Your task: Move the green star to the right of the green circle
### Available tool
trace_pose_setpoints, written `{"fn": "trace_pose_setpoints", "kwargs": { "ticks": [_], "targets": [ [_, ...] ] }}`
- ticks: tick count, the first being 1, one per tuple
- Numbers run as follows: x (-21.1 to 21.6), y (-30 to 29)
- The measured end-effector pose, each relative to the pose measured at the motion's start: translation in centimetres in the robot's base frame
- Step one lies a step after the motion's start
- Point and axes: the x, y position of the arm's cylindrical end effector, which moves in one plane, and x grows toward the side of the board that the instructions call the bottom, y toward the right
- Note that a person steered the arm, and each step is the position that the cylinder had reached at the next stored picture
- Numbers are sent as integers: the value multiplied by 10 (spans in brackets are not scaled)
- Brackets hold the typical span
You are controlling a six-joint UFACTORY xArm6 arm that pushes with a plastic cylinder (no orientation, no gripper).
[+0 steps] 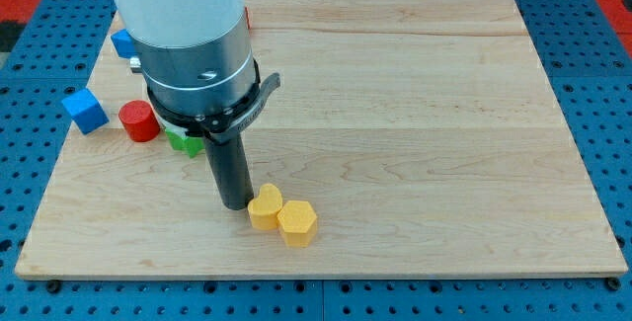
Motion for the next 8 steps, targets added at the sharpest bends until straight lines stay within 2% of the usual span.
{"fn": "trace_pose_setpoints", "kwargs": {
  "ticks": [5,6,8],
  "targets": [
    [-4,-8],
    [-18,-8],
    [-36,-57]
  ]
}}
